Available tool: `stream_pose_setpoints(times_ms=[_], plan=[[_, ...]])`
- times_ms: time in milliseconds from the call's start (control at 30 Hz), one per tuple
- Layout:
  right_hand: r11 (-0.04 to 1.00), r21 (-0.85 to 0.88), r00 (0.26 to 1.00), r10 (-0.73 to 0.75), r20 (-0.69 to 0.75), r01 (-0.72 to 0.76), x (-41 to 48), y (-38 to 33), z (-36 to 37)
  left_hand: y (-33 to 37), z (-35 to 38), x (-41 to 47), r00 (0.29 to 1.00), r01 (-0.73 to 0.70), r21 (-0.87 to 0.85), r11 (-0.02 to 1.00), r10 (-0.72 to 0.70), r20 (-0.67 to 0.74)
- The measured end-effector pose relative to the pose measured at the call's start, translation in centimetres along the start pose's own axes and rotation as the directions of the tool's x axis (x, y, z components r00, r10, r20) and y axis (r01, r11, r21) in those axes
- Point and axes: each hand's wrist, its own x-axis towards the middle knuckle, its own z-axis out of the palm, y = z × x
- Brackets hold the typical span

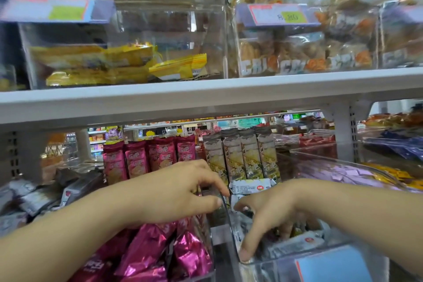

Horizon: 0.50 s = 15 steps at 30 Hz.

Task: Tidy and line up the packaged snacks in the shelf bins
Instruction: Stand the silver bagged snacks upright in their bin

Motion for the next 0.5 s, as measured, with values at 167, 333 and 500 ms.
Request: stream_pose_setpoints(times_ms=[167, 333, 500], plan=[[0.993, 0.114, 0.998, -0.046, 0.046, 0.041, -1.2, 0.1, 0.1, 0.0, 0.1, -0.1, 1.0, 0.0, 0.002, 1.0, 0.0, -0.004], [0.973, 0.216, 0.992, -0.1, 0.072, 0.083, -1.9, 0.1, 0.4, 0.0, 0.2, -0.2, 1.0, -0.002, -0.012, 1.0, 0.001, -0.015], [0.967, 0.226, 0.992, -0.126, 0.019, 0.118, -2.1, 0.2, 0.9, 0.0, 0.2, -0.2, 1.0, 0.001, -0.015, 1.0, -0.001, -0.016]])
